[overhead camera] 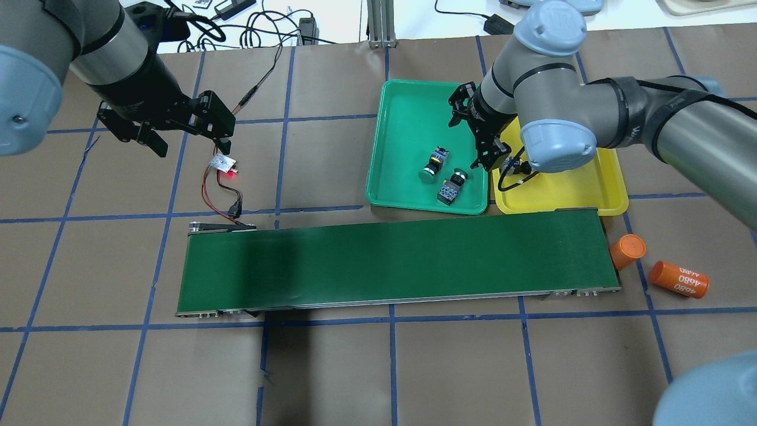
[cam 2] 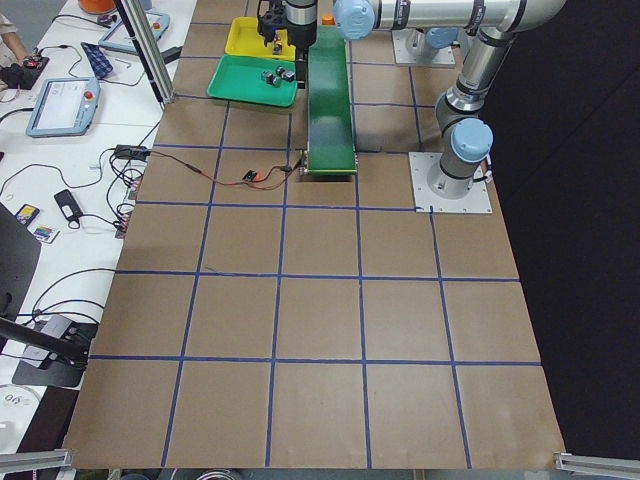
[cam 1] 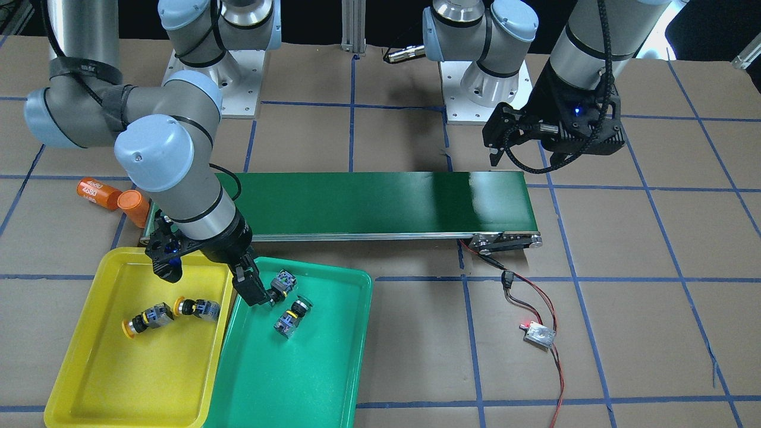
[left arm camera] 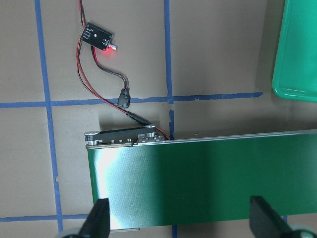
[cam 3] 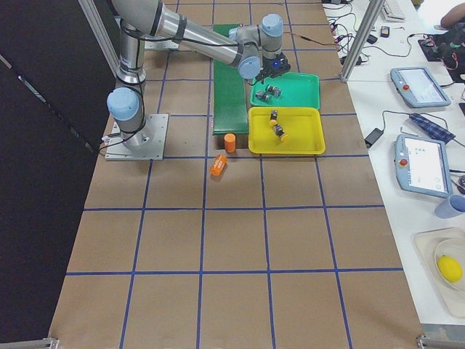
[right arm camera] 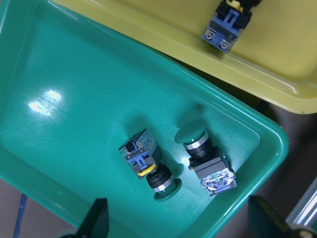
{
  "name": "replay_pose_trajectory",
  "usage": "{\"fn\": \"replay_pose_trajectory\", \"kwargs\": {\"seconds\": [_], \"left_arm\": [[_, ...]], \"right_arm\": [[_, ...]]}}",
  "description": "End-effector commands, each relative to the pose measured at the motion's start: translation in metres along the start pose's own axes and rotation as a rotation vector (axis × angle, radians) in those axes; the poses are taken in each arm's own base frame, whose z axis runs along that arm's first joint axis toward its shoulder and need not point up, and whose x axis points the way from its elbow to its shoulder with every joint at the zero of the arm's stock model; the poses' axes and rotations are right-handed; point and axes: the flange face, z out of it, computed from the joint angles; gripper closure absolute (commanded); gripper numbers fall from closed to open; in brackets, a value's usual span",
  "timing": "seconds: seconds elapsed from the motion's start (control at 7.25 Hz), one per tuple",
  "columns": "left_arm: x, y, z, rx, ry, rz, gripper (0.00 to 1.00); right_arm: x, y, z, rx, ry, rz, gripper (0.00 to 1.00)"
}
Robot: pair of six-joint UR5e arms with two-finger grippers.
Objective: Sort buttons by color to trays
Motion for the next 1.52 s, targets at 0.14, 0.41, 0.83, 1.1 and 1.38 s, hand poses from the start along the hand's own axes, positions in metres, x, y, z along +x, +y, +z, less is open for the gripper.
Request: {"fn": "replay_pose_trajectory", "kwargs": {"seconds": [0.14,0.41,0.83,1.1,1.38], "left_arm": [[0.001,0.001,-0.001,0.001,-0.002,0.000,0.00],[0.000,0.005,-0.007,0.009,-0.017,-0.001,0.00],[-0.003,-0.001,-0.016,0.017,-0.029,-0.001,0.00],[-0.002,0.003,-0.016,0.004,-0.020,-0.001,0.00],[-0.001,0.005,-0.017,0.006,-0.016,-0.003,0.00]], "right_arm": [[0.046,0.025,-0.095,0.024,0.120,-0.426,0.00],[0.095,0.030,-0.162,0.045,0.232,-0.653,0.00],[0.123,0.022,-0.174,-0.006,0.258,-0.894,0.00],[0.126,0.019,-0.171,-0.027,0.264,-1.053,0.00],[0.130,0.023,-0.174,-0.052,0.280,-1.051,0.00]]}}
